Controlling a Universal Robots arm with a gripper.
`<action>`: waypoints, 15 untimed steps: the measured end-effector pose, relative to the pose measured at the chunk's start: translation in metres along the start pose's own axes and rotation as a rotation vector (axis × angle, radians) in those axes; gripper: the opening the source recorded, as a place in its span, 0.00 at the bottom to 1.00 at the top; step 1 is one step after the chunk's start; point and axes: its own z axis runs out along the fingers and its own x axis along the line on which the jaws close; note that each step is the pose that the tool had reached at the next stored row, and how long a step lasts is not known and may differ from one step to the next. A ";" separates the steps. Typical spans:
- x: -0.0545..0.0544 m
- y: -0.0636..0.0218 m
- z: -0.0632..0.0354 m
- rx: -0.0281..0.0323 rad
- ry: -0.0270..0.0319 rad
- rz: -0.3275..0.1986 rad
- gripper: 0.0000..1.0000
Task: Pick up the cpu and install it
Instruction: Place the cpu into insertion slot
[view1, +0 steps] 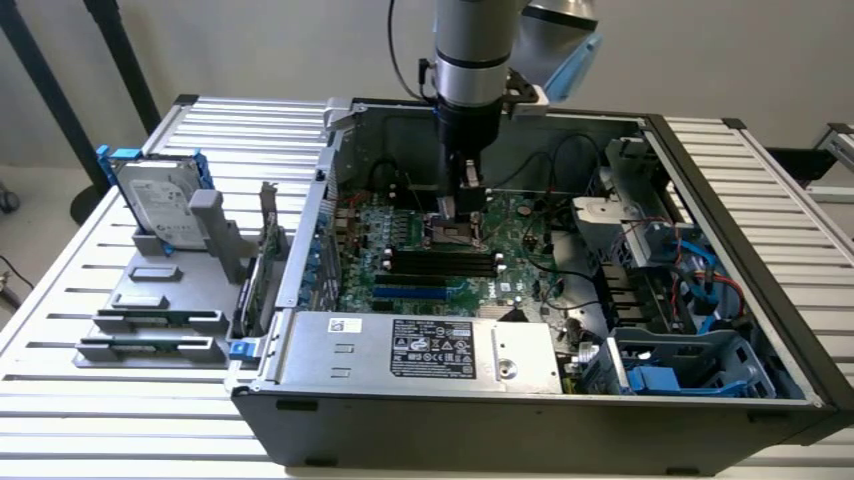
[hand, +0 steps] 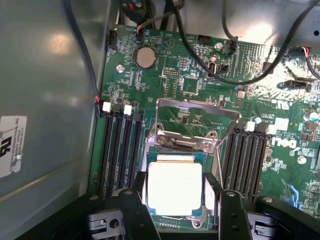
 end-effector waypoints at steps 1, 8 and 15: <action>0.000 0.0000 0.0008 -0.0005 -0.0008 0.017 0.55; 0.000 -0.0017 0.0073 -0.0031 -0.0047 0.094 0.55; 0.000 -0.0044 0.0113 0.0100 -0.0048 0.104 0.55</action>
